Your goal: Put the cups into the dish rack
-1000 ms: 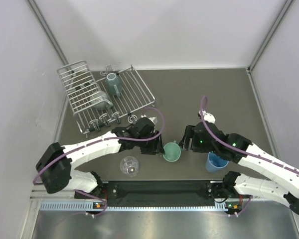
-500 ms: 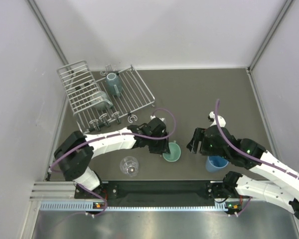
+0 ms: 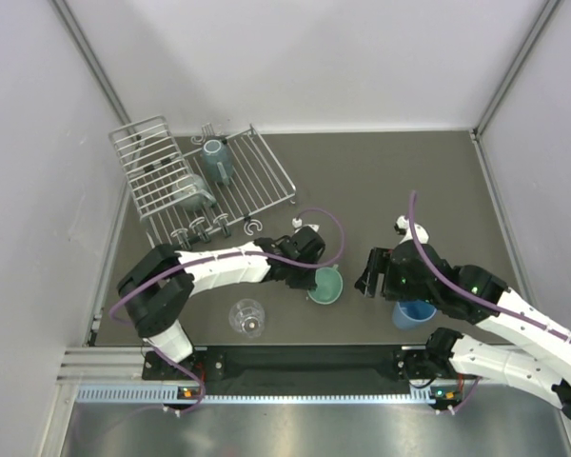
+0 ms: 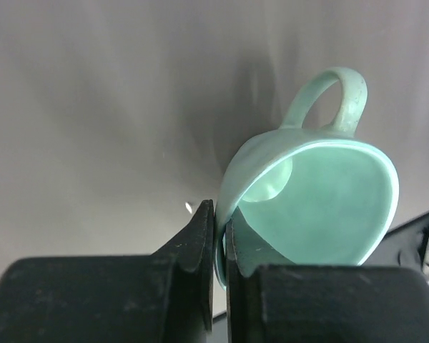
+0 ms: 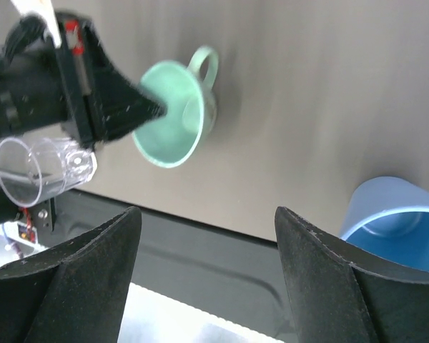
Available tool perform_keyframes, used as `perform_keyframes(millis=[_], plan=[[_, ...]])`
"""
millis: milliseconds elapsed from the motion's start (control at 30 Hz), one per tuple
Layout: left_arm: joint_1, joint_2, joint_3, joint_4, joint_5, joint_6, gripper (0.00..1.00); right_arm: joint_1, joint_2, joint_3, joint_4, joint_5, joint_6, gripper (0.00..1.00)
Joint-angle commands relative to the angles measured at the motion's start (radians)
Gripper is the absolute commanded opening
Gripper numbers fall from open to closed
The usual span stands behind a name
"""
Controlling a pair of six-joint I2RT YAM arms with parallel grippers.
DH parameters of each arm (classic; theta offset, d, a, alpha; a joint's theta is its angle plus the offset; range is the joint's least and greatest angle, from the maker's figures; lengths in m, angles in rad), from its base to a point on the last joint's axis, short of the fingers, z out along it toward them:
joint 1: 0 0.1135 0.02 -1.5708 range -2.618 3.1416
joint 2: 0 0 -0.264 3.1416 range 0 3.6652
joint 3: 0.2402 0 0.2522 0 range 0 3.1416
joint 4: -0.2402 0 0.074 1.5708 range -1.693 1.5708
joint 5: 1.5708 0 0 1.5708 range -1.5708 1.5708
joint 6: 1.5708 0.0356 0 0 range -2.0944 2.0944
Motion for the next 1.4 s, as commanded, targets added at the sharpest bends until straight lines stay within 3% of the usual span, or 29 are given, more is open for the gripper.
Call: perform_keyframes(millis=[0,200,333,500,767,900,1033,1167,1367], plan=[[-0.003,0.007,0.078,-0.004,-0.074,0.073,0.0,0.006,-0.015,0.044,0.019,-0.053,-0.001,0.75],[-0.003,-0.163,0.084,0.043,-0.196,0.202,0.0,0.006,-0.023,0.079,0.038,-0.104,0.019,0.75],[-0.003,-0.368,-0.031,0.195,-0.312,0.338,0.0,0.005,-0.041,0.105,0.052,-0.139,0.042,0.75],[-0.003,-0.556,-0.097,0.367,-0.361,0.533,0.0,0.003,-0.023,0.145,0.11,-0.24,0.059,0.75],[-0.003,-0.748,-0.141,0.476,-0.22,0.931,0.0,0.0,0.116,0.216,0.306,-0.578,0.103,0.75],[-0.003,-0.883,-0.203,0.507,-0.22,1.101,0.0,-0.004,0.152,0.233,0.383,-0.719,0.149,0.75],[-0.003,-1.004,-0.264,0.472,-0.159,1.21,0.0,-0.006,0.153,0.192,0.511,-0.832,0.258,0.74],[-0.003,-1.068,-0.281,0.381,0.034,1.353,0.0,-0.006,0.159,0.132,0.688,-0.929,0.376,0.73],[-0.003,-1.139,-0.298,0.338,0.137,1.42,0.0,-0.006,0.227,0.15,0.742,-1.001,0.448,0.7]])
